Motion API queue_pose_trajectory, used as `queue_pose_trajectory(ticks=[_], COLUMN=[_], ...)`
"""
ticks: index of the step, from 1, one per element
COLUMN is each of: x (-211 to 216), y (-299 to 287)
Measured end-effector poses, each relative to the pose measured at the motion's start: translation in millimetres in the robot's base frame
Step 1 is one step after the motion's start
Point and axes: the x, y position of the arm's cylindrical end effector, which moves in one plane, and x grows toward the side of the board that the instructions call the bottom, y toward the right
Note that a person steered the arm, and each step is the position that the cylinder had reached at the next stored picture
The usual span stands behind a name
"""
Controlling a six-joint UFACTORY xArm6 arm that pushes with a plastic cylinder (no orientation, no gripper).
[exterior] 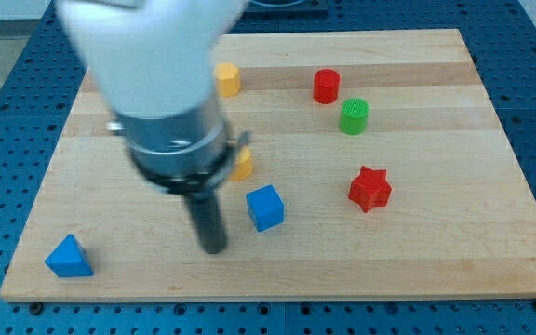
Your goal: Move the blue cube towards left
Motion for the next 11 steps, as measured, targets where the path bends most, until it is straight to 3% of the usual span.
queue_pose_trajectory(ticks=[2,3,4,6,8,11], x=[41.5,-25.3,-55.0,-30.7,-69.7,-52.4], y=[123.4,150.8,139.2,90.2,78.2,36.5])
